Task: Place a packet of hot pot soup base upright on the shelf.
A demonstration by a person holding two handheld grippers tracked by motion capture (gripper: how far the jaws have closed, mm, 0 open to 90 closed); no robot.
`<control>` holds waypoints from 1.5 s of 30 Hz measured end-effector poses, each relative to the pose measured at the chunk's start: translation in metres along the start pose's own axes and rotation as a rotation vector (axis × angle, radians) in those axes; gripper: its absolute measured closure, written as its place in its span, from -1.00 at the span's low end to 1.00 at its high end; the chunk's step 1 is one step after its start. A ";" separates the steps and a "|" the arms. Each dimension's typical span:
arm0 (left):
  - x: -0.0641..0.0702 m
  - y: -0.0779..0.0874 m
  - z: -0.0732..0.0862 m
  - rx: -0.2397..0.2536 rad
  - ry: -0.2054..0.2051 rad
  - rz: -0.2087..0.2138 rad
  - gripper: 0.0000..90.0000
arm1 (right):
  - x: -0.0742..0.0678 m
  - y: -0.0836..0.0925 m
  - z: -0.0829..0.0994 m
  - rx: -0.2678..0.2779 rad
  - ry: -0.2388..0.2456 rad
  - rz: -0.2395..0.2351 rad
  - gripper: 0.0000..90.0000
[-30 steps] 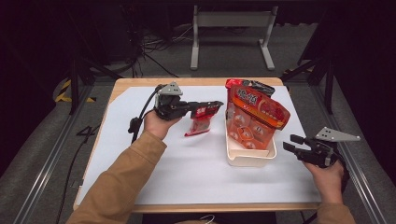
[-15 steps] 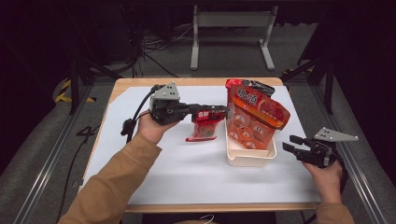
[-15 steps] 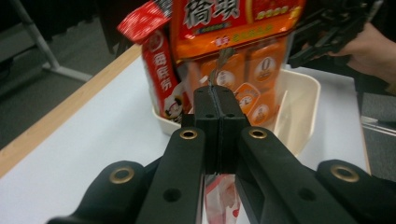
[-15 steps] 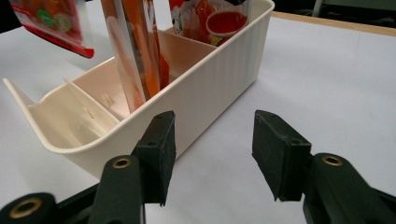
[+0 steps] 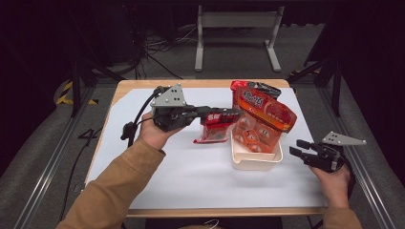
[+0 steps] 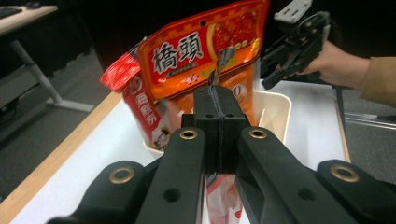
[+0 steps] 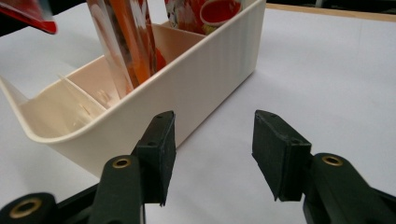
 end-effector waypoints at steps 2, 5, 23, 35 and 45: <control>0.004 -0.001 -0.003 0.006 -0.004 0.011 1.00 | 0.002 0.000 0.001 -0.001 0.000 0.001 0.09; 0.009 -0.004 -0.007 0.017 -0.018 0.025 1.00 | 0.003 0.001 0.001 0.002 -0.004 0.002 0.09; 0.030 -0.031 -0.031 0.055 -0.042 0.094 1.00 | 0.004 0.004 0.000 0.012 -0.001 0.004 0.09; 0.040 -0.054 -0.038 0.068 -0.043 0.126 1.00 | 0.004 0.005 -0.001 0.019 -0.004 0.002 0.08; 0.052 -0.073 -0.043 0.076 -0.056 0.163 1.00 | 0.005 0.005 -0.001 0.020 -0.004 -0.001 0.08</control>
Point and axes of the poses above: each handheld gripper's, and its own axes: y roughly backward along the jaws, z roughly out of its underside, x roughly to its right, the point moved 10 cm from there along -y, roughly forward along the jaws, and after that the axes turned 9 degrees about -x, right-handed, at the moved point
